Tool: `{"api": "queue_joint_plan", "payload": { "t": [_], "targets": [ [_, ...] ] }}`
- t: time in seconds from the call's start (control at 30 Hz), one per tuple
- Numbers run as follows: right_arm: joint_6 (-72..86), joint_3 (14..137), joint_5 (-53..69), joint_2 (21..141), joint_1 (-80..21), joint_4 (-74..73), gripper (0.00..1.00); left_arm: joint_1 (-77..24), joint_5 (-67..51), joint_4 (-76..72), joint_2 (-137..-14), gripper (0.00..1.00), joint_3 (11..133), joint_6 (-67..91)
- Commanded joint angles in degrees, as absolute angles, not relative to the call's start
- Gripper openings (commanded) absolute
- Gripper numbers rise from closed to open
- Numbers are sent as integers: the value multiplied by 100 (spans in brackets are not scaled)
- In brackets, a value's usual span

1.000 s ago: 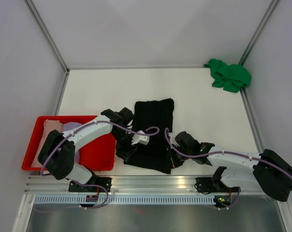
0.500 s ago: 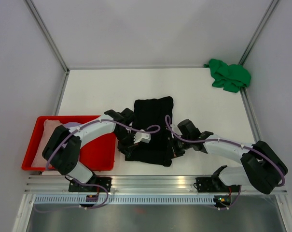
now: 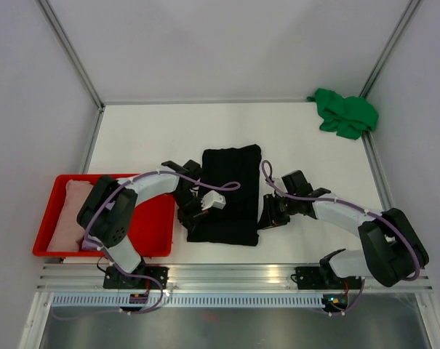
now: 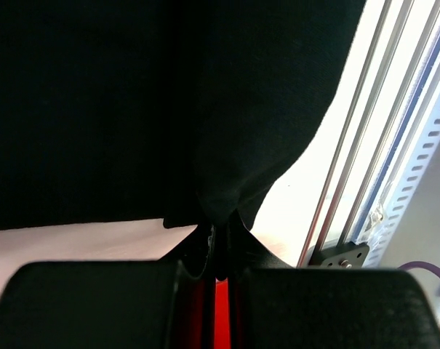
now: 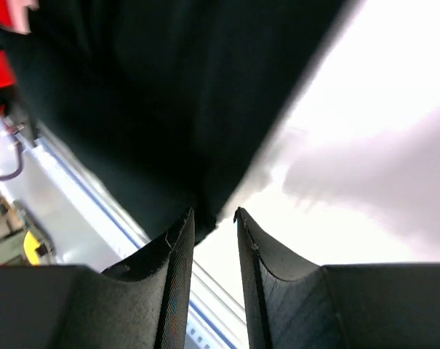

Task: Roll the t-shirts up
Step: Roll the tshirt

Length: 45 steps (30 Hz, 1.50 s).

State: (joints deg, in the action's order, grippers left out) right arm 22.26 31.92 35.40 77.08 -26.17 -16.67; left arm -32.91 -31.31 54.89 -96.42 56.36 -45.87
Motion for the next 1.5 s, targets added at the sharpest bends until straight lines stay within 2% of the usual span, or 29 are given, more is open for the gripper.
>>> {"api": "queue_joint_plan", "payload": {
  "t": [0.0, 0.13, 0.23, 0.27, 0.37, 0.4, 0.53, 0.63, 0.7, 0.77, 0.9, 1.0, 1.03, 1.1, 1.23, 1.37, 1.47],
  "targets": [
    [2013, 3349, 3138, 7656, -2488, -1951, 36, -3252, -3023, 5449, -9782, 2, 5888, -4404],
    [1995, 3559, 2796, 7121, -2452, -2337, 34, -3243, -3006, 5467, -9870, 4, 6020, -4219],
    [1977, 3849, 2453, 6630, -2635, -2601, 23, -3252, -3006, 5467, -9879, 5, 6064, -4149],
    [2012, 3867, 2356, 6488, -2750, -2602, 15, -3252, -2997, 5475, -9879, 5, 6064, -4148],
    [2328, 3718, 2355, 6021, -3172, -2199, 14, -3252, -2997, 5511, -9896, 5, 6064, -4140],
    [2425, 3674, 2382, 5881, -3260, -1875, 17, -3252, -2997, 5528, -9905, 5, 6064, -4140],
    [2803, 3411, 2084, 5880, -3708, -1389, 58, -3252, -3015, 5572, -9896, 5, 6082, -4166],
    [3066, 2963, 2057, 5924, -3700, -899, 64, -3252, -3050, 5599, -9826, 6, 6056, -4245],
    [3356, 2665, 2196, 6037, -3700, -143, 66, -3252, -3067, 5625, -9782, 6, 6038, -4280],
    [3700, 2347, 2425, 6214, -3709, 526, 72, -3252, -3094, 5643, -9765, 6, 6029, -4280],
    [3586, 2241, 2531, 6451, -3928, 764, 71, -3243, -3164, 5678, -9721, 6, 6021, -4280],
    [3708, 2014, 2610, 6311, -4043, 905, 60, -3243, -3190, 5713, -9712, 6, 6029, -4280],
    [3779, 1943, 2619, 6293, -4043, 914, 43, -3252, -3199, 5722, -9703, 6, 6029, -4289],
    [4041, 1689, 2855, 6258, -4052, 958, 22, -3243, -3225, 5783, -9677, 6, 6038, -4306],
    [4473, 1293, 3129, 5995, -4043, 888, 0, -3243, -3419, 6134, -9554, 5, 6047, -4482],
    [5044, 1037, 3164, 5555, -3938, 888, 0, -3243, -3357, 6179, -9518, 5, 5994, -4544],
    [5335, 993, 3068, 5685, -3692, 1054, 0, -3243, -3331, 6118, -9597, 7, 6055, -4465]
  ]
}}
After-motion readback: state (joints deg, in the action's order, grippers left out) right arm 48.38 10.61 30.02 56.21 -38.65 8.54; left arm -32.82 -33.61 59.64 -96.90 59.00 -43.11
